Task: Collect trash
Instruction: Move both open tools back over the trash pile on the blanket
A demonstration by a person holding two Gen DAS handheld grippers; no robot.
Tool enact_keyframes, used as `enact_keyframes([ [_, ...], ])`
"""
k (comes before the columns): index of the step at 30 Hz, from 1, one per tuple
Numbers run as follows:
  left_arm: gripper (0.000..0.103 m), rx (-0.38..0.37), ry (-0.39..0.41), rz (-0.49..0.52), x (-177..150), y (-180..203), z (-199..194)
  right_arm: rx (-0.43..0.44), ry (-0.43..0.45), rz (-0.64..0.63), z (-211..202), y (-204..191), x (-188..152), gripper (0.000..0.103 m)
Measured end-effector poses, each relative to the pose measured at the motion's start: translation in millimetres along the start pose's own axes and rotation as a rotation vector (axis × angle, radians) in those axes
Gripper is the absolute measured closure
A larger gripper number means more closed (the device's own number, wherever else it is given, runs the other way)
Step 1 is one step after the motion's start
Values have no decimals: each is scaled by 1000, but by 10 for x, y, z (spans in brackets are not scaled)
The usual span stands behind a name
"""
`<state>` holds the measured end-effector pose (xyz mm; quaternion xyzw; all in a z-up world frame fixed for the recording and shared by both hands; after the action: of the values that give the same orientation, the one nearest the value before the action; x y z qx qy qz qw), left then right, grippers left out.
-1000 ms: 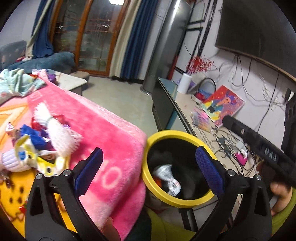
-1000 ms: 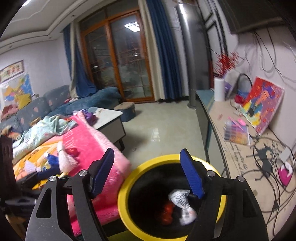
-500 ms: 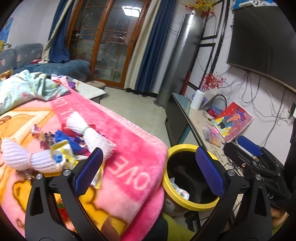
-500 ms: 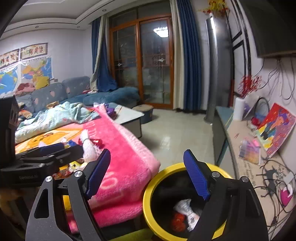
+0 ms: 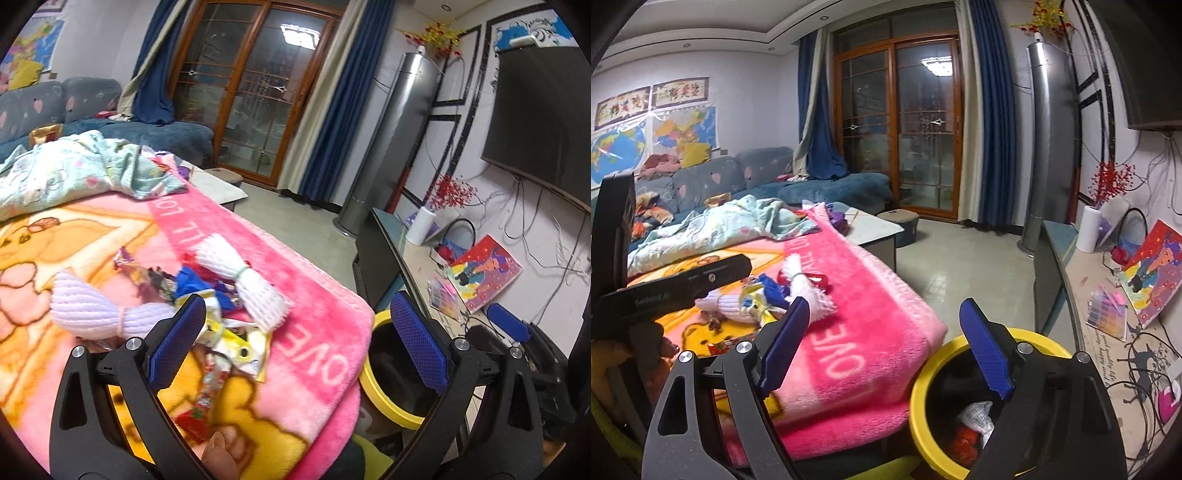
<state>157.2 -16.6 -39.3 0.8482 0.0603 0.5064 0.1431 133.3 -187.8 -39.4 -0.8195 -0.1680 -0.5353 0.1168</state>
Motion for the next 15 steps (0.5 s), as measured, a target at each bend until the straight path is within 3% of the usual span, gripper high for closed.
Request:
enact_keyframes([
  [15,11,108,20,-78,45,-681,-157,80,-69,-17,399,-484,6,22],
])
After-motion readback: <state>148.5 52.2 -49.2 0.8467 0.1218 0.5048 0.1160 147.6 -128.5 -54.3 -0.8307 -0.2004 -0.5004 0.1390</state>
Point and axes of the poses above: each gripper's, at about its wrist camera, not at the fingertips, and z roughly the way its jaws point, y to its right, x to its top, the point moved 8 cm from there along z, roughly the way its jaws point, and after that the axes turned 1 degree about z, right-handed, at the moved point
